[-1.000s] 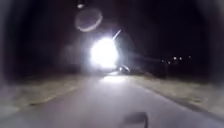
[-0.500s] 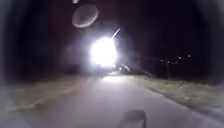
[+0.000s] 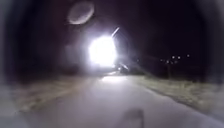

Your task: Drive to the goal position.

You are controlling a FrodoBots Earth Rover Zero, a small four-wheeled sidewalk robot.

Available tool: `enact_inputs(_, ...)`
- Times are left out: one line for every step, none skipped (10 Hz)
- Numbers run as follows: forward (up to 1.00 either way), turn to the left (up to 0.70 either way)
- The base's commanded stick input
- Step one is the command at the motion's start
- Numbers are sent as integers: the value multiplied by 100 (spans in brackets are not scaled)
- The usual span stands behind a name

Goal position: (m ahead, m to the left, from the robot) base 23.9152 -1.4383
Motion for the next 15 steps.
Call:
enact_inputs(100, 0)
enact_inputs(100, 0)
enact_inputs(100, 0)
enact_inputs(100, 0)
enact_inputs(100, 0)
enact_inputs(100, 0)
enact_inputs(100, 0)
enact_inputs(100, 0)
enact_inputs(100, 0)
enact_inputs(100, 0)
enact_inputs(100, 0)
enact_inputs(100, 0)
enact_inputs(100, 0)
enact_inputs(100, 0)
enact_inputs(100, 0)
